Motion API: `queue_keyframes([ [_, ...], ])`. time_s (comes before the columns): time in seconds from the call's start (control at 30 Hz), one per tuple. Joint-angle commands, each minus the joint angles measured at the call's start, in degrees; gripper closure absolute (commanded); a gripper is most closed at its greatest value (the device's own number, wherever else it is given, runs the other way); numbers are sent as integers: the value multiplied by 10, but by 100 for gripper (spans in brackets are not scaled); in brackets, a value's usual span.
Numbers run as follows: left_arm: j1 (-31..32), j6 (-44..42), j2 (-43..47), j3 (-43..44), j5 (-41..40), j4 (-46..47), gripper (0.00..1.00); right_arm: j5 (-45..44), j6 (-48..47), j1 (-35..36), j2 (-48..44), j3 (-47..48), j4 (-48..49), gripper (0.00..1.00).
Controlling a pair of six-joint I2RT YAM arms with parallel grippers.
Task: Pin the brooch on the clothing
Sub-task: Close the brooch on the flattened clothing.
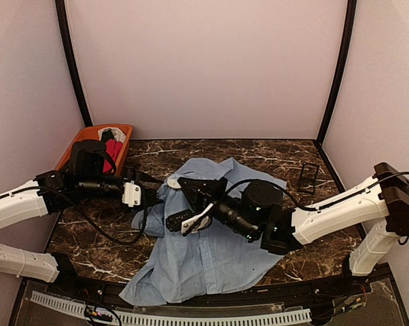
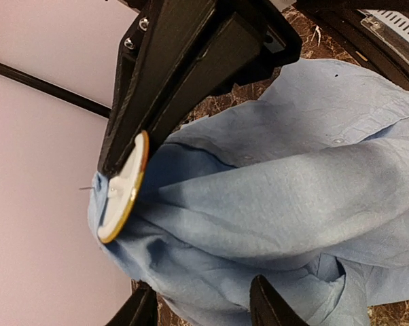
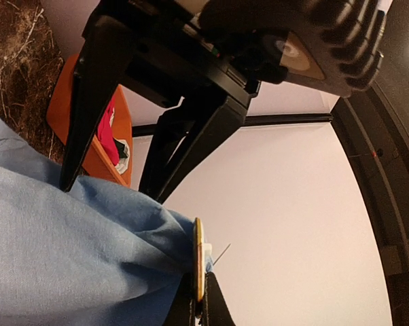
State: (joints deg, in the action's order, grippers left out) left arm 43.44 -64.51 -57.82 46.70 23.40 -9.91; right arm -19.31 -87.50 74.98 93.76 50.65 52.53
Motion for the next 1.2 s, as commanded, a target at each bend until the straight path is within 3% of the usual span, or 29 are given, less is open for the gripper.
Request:
queue_keyframes([
  [0.0, 10, -34, -9, -10, -3, 82, 56, 11, 46, 6, -25, -7, 3, 100],
  [0.27, 10, -28, 15, -33, 23, 162, 58, 25, 90, 4, -42, -13, -20, 100],
  [0.43, 10, -29, 7, -35, 50, 158, 60, 36, 111, 5, -51, -16, -29, 100],
  [0.77, 19, -22, 17, -43, 71, 170, 74, 40, 139, -3, -61, -13, -45, 100],
  [1.17, 44, -42, 16, -47, 49, 170, 78, 61, 161, -6, -72, -10, -68, 100],
])
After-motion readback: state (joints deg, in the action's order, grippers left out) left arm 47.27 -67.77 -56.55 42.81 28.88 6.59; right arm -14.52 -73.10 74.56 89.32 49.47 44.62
